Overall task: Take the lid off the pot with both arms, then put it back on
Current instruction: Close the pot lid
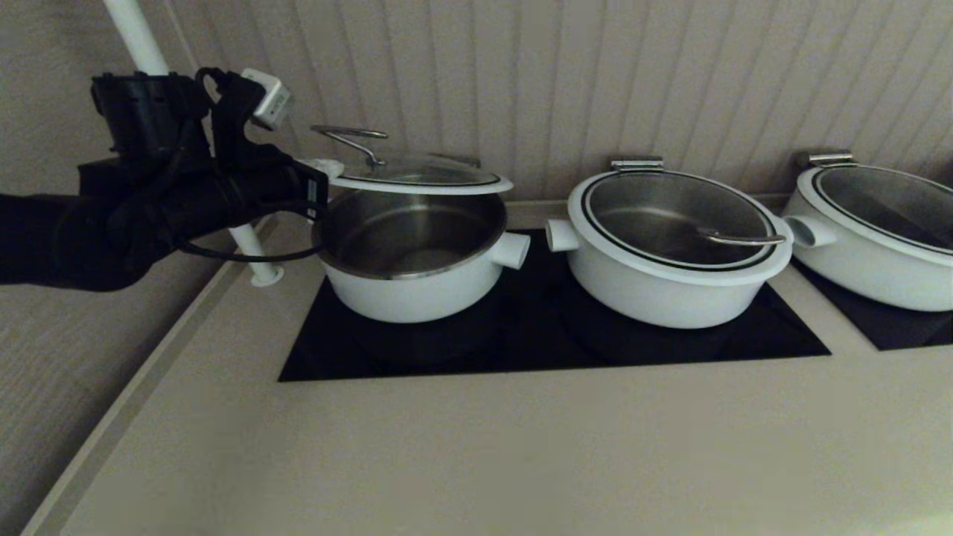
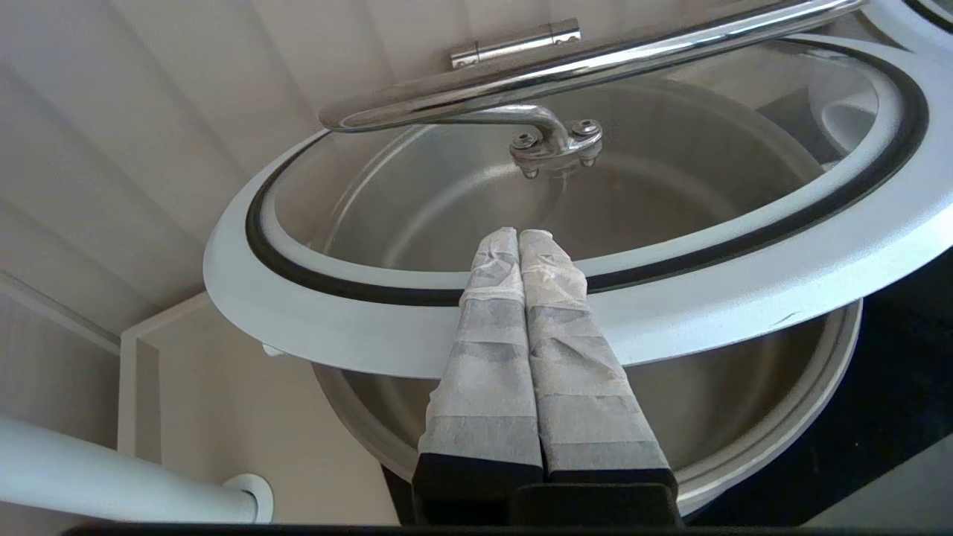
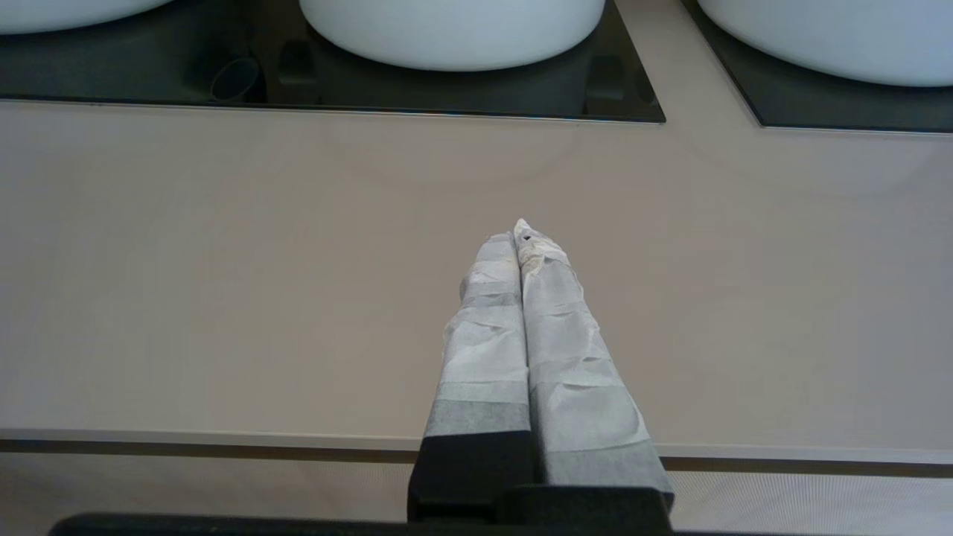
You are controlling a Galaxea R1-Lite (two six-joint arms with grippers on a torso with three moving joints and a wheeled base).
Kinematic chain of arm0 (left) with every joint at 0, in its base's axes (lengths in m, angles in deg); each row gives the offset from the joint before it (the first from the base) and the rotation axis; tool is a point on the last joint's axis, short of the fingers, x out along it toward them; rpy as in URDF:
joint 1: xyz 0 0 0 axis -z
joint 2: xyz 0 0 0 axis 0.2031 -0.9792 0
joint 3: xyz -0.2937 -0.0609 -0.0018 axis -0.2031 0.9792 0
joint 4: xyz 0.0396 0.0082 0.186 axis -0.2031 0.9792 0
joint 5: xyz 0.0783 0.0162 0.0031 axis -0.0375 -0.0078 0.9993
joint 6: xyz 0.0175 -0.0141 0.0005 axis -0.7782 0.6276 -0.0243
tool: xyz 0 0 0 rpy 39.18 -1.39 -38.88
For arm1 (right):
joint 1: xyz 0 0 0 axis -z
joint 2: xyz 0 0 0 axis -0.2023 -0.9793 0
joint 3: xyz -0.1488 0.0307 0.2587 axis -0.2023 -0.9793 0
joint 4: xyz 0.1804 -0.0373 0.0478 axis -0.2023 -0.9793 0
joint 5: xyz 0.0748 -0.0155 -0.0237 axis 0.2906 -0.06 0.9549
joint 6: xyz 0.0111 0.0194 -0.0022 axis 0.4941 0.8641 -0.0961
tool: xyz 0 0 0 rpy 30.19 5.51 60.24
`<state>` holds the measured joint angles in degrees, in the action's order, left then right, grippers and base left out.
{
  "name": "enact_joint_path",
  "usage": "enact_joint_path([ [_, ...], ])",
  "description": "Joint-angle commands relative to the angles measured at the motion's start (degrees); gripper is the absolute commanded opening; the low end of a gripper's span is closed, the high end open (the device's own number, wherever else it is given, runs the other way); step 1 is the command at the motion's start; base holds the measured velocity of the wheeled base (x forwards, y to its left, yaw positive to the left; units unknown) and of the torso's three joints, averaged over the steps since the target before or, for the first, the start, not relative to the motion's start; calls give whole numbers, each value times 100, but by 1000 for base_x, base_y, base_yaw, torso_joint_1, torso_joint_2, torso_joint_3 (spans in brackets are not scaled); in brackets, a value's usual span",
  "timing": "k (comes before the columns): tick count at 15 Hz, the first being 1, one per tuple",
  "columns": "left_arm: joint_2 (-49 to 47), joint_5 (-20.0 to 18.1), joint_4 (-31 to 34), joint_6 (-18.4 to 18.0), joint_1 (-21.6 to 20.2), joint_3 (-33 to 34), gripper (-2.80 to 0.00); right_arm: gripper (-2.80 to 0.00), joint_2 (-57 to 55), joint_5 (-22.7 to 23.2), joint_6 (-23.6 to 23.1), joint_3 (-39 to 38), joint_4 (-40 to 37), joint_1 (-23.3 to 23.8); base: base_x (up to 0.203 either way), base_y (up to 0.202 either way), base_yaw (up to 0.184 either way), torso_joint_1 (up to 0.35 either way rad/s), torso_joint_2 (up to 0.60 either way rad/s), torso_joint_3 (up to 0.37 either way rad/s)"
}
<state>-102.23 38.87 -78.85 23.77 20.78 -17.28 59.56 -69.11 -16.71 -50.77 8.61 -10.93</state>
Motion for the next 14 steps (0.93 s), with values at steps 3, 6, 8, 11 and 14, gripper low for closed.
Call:
enact_joint_path([
  [3,-43,11,-22,-8,-9,125,-280,-280,2,2,-2,0,2,5,0,0,0,0,0,0],
  [6,-69,11,-75,-9,-27,177,-280,-280,2,2,-8,0,2,5,0,0,0,0,0,0],
  [8,-168,17,-406,-29,-51,276,-280,-280,2,2,0,0,2,-3,0,0,0,0,0,0],
  [11,-196,15,-667,-35,-123,524,-280,-280,2,2,0,0,2,5,0,0,0,0,0,0],
  [14,-227,20,-673,-26,-167,662,-280,-280,2,2,1,0,2,5,0,0,0,0,0,0],
])
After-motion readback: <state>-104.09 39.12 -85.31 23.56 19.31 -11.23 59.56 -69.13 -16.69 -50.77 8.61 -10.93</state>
